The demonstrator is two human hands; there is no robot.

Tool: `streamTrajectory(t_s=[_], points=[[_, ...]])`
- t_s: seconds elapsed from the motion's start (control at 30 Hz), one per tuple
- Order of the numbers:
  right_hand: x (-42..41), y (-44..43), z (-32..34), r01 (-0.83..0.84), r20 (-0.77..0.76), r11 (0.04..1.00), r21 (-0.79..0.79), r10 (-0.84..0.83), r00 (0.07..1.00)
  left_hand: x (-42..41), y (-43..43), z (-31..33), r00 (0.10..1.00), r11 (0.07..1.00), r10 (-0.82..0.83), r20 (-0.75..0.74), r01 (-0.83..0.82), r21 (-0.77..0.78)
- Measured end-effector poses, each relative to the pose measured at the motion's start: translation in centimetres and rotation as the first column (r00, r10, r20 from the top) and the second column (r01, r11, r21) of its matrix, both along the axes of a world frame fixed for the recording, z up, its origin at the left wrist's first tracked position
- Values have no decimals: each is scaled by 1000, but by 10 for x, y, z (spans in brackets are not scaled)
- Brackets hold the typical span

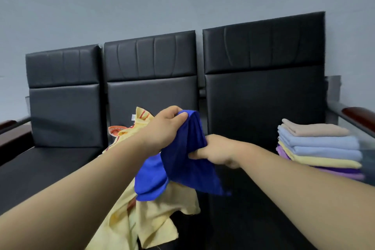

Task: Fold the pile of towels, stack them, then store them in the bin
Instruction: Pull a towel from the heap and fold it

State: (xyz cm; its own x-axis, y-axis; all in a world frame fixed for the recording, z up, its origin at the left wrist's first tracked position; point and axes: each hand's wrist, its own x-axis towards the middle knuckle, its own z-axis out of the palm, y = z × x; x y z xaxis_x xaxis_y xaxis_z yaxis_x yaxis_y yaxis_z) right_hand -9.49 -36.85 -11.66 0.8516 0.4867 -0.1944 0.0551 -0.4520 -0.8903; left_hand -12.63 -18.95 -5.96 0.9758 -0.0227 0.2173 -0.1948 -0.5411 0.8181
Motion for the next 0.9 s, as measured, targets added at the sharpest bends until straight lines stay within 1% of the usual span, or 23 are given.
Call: streamTrajectory(t_s=[0.1, 0.17, 0.2, 0.37, 0.43, 0.5, 0.57, 0.63, 0.7, 0.8, 0.9], points=[[-7, -51, 14, 7, -84, 1000, -17, -9, 996, -1, -21, 7, 1000, 1000, 6, -13, -6, -27], [-10, -85, 20, 37, -138, 999, 9, -35, 990, -1, -28, 10, 997, 997, -47, -59, 43, -69], [-10, -100, 23, 49, -146, 999, 7, -48, 988, 0, -29, 12, 993, 995, -80, -86, 74, -70], [-18, -175, 44, 125, -141, 989, -83, -136, 981, 0, -33, 23, 945, 969, -232, -232, 245, 30], [-25, -193, 47, 153, -158, 985, -81, -165, 974, -1, -35, 24, 908, 956, -278, -314, 294, 5], [-31, -206, 46, 186, -155, 979, -87, -198, 968, 0, -40, 21, 884, 951, -291, -365, 309, -8], [-32, -216, 39, 235, -122, 965, -116, -249, 961, 2, -47, 16, 902, 960, -236, -363, 274, 57], [-28, -226, 29, 259, -111, 957, -127, -273, 956, 3, -52, 10, 938, 972, -140, -317, 192, 138], [-23, -234, 22, 297, -118, 948, -112, -309, 944, 8, -53, 5, 954, 980, -93, -284, 138, 145], [-22, -238, 19, 352, -105, 932, -86, -360, 927, 13, -48, -1, 959, 996, -35, -280, 57, 71], [-27, -237, 21, 372, -155, 928, 14, -366, 918, 19, -47, -8, 953, 991, -1, -304, -39, -125]])
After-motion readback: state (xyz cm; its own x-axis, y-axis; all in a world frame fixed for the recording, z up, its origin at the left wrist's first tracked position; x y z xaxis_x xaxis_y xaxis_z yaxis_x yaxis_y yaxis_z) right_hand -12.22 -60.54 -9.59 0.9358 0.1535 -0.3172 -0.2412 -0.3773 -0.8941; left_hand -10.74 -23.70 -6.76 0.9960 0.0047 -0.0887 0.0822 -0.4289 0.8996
